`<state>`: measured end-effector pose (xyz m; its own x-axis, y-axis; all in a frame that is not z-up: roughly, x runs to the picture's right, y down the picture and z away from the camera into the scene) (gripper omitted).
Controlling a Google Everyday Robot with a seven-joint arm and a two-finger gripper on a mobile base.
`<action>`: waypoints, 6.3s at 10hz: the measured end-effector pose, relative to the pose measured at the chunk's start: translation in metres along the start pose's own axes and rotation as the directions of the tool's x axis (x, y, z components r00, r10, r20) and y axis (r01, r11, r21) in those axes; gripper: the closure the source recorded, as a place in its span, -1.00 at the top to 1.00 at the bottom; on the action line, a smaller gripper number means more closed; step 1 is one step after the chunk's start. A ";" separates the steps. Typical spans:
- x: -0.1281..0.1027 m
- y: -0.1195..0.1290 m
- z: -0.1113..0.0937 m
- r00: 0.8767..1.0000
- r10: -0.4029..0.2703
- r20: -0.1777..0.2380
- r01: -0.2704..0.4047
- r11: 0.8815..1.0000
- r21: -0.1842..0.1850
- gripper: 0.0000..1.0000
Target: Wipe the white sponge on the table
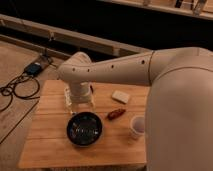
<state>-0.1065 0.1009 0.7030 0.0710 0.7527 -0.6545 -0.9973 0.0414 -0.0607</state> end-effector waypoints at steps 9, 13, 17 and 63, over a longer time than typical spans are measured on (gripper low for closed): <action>-0.004 -0.002 -0.001 1.000 0.008 -0.006 -0.008 1.000 -0.003 0.30; -0.033 -0.037 0.001 0.998 0.059 -0.029 -0.059 0.998 0.011 0.30; -0.078 -0.099 0.010 0.999 -0.028 -0.034 0.029 0.999 0.037 0.30; -0.193 -0.317 0.147 0.942 -0.217 -0.255 0.278 0.931 0.236 -1.00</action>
<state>0.1935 0.0390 0.9590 0.2880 0.5325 -0.7959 -0.9132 0.4030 -0.0608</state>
